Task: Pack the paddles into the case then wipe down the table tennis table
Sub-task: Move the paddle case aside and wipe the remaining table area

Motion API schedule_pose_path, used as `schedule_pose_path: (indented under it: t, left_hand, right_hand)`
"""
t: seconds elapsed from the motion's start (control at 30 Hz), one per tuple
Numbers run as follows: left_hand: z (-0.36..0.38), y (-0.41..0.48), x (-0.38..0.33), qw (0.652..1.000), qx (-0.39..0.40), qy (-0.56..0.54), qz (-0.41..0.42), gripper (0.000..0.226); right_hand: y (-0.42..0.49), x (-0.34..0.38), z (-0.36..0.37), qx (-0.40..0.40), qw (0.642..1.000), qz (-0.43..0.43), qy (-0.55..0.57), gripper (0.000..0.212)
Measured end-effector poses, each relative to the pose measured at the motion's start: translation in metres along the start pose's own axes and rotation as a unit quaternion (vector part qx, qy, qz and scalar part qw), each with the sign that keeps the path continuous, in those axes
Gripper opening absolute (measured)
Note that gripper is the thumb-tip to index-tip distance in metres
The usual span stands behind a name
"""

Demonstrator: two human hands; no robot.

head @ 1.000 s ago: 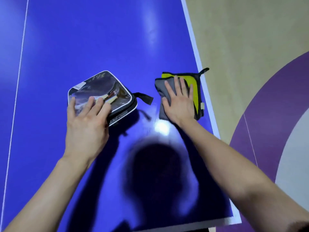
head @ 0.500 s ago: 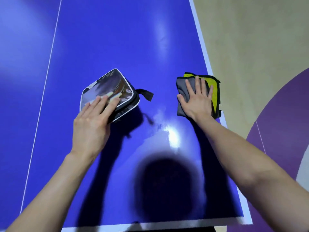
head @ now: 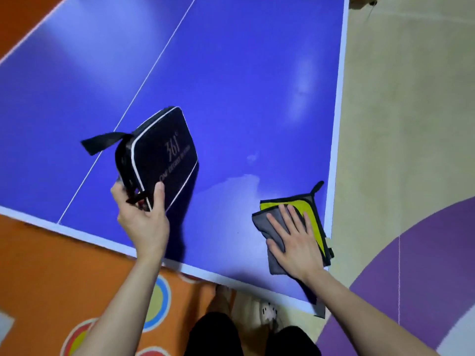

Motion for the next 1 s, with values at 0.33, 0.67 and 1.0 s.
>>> schedule_pose_path:
  t: [0.33,0.67,1.0]
  left_hand:
    - [-0.014,-0.09,0.111,0.966,-0.067,-0.064,-0.241,0.105]
    - [0.0,-0.103,0.165,0.912,-0.058,-0.136,-0.382,0.057]
    - [-0.032,-0.083,0.172,0.931,-0.001,0.19,-0.313,0.098]
  right_hand:
    - [0.002,0.002,0.0,-0.012,1.0,0.02,-0.019,0.072]
    - [0.096,-0.022,-0.019,-0.012,0.991,-0.136,-0.008,0.067]
    - [0.065,0.029,-0.016,-0.016,0.993,-0.116,0.008,0.071]
Point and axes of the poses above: each hand's wrist, its own y-axis towards the middle knuckle, its own z-axis out of the palm, x = y × z, the point moved 5 cm from there along y, towards the middle knuckle, and after that the axes turned 6 degrees about x, right-handed, at the moved point
